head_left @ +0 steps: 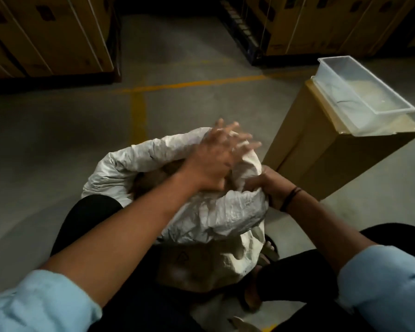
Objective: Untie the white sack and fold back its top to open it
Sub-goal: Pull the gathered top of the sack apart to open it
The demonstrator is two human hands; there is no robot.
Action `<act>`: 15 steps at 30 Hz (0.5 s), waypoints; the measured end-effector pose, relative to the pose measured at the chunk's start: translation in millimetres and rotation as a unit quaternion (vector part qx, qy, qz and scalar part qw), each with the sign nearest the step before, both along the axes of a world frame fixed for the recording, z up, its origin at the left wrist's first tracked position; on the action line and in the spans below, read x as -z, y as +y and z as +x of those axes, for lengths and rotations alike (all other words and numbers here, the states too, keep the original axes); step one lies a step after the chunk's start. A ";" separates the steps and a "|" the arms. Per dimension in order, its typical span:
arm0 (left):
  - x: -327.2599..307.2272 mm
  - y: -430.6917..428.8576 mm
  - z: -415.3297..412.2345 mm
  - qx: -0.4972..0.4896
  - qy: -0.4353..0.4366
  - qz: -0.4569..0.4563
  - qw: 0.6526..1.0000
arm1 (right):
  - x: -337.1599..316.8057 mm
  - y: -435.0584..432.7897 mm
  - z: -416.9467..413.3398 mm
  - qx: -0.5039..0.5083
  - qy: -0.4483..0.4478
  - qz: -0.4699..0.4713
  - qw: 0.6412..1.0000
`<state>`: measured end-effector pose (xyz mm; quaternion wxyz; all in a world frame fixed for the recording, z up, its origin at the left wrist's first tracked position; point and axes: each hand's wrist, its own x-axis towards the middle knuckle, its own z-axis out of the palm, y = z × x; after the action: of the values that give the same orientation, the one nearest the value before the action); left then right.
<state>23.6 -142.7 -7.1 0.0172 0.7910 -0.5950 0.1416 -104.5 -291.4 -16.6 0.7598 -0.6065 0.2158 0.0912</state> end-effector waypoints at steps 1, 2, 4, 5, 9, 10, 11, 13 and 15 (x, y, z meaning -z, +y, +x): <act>10.0 -5.0 -10.1 0.020 -0.005 0.014 1.000 | -2.4 -2.1 -2.2 -0.030 -0.009 0.030 0.999; 18.7 -9.9 -17.3 0.030 -0.002 0.015 0.999 | -5.8 -3.0 -4.8 -0.056 -0.005 0.048 0.997; 27.1 -19.2 -18.1 0.035 0.033 -0.010 0.999 | -5.4 -2.7 -3.6 -0.082 0.030 0.006 0.996; 26.4 -22.7 -13.3 0.030 0.064 -0.013 0.997 | -3.7 -0.2 -0.1 -0.075 0.054 -0.044 0.995; 15.9 -26.6 8.4 -0.064 0.135 0.071 0.986 | 3.4 28.9 13.0 0.072 0.099 -0.333 0.935; 15.9 -25.4 11.0 -0.084 0.147 0.069 0.983 | 5.9 38.6 11.4 0.091 0.091 -0.402 0.907; 15.5 -24.7 12.9 -0.105 0.163 0.058 0.979 | 9.3 46.7 7.3 0.091 0.088 -0.459 0.879; 11.8 -26.9 15.5 -0.153 0.197 0.039 0.968 | 14.6 54.4 1.1 0.084 0.091 -0.505 0.854; 13.7 -32.6 16.2 -0.207 0.235 0.040 0.949 | 21.6 50.1 -1.6 0.078 0.099 -0.482 0.867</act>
<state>39.8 -175.3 -20.8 0.0953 0.9077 -0.4024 -0.0714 -106.0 -241.3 -38.2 0.3528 -0.8660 0.3535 -0.0246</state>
